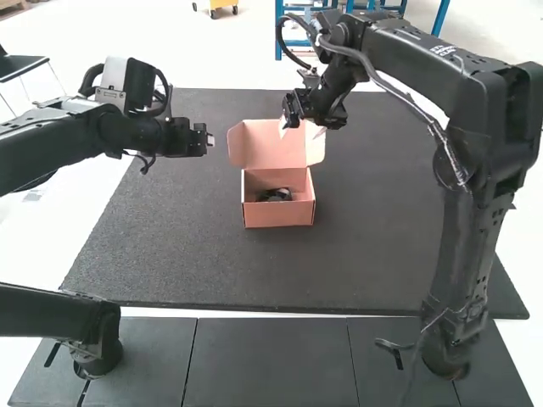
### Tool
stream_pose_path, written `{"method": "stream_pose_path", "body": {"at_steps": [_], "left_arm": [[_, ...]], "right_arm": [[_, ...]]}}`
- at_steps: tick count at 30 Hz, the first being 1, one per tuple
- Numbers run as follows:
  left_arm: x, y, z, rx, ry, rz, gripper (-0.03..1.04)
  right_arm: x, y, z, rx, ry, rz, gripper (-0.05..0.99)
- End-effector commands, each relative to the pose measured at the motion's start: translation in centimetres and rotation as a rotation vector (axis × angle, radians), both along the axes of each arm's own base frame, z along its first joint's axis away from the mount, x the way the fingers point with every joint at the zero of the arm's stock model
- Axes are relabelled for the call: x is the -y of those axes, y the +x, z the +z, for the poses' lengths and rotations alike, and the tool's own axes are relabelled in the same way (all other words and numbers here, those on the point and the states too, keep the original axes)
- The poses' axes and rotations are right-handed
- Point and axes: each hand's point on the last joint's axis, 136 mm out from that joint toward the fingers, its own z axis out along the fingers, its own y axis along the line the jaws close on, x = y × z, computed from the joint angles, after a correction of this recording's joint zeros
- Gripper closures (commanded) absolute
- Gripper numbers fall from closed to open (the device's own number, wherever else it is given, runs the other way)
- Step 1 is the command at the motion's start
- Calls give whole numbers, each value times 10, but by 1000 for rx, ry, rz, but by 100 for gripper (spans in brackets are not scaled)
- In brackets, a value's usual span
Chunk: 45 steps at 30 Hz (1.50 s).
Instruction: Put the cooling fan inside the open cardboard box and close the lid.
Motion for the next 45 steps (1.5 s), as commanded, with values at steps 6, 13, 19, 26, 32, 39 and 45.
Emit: {"method": "stream_pose_path", "body": {"at_steps": [6, 13, 19, 26, 32, 39, 45], "left_arm": [[-23, 21, 8, 28, 77, 131, 5], [-36, 36, 2, 52, 146, 192, 5], [-43, 45, -9, 58, 196, 220, 5], [-40, 55, -29, 24, 211, 216, 5], [-37, 68, -35, 30, 212, 213, 5], [-41, 79, -44, 31, 210, 231, 5], [-49, 90, -46, 48, 202, 255, 5]], "right_arm": [[37, 4, -2, 195, -90, 34, 14], [59, 20, -3, 303, -20, -48, 15], [67, 35, -12, 356, 38, -96, 15], [61, 46, -21, 389, 104, -119, 15], [58, 53, -31, 372, 120, -127, 18], [62, 65, -43, 349, 109, -141, 18], [62, 75, -49, 339, 103, -148, 18]]}}
